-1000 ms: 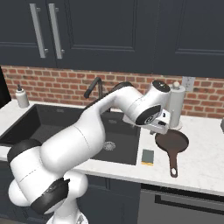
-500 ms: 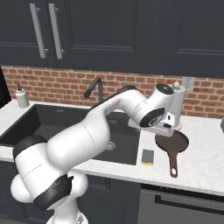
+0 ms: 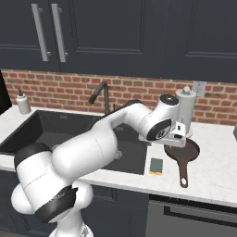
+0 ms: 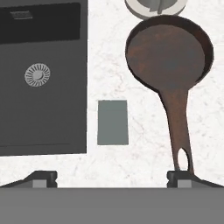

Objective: Pick the pan and sponge and place them into the sink. Then turn on the water.

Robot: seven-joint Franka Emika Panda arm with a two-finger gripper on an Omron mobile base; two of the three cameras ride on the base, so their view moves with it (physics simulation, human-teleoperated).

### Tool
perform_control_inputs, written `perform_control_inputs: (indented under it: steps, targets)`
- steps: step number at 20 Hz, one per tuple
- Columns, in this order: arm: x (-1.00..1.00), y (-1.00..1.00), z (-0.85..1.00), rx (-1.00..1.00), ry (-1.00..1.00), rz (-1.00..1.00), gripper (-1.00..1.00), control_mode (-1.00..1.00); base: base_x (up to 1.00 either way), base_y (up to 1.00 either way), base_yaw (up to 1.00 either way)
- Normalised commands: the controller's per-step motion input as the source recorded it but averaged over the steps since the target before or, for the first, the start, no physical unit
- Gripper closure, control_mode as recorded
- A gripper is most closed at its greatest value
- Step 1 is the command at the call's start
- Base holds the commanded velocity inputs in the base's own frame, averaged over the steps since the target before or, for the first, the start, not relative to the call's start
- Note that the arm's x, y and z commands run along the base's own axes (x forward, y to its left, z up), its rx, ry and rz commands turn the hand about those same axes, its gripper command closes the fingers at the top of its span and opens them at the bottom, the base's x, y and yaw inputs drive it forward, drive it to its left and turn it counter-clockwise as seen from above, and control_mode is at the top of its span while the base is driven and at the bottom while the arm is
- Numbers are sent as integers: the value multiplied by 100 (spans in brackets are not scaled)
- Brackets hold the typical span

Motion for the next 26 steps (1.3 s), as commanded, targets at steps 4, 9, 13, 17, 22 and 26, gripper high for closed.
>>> perform_control_inputs:
  steps: [4,9,13,17,22,26]
  targets:
    - [36,-36,-4,0,6,-1,-100,-100,0,0,0]
    - [27,-33,0,0,13,-1,-100,-100,0,0,0]
    - [4,-31,-1,0,12,0,-100,-100,0,0,0]
    - [2,-29,-11,0,11,0,-100,-100,0,0,0]
    - [0,-15,-21,0,7,0,-100,-100,0,0,0]
    - [0,0,-27,0,3,0,-100,-100,0,0,0]
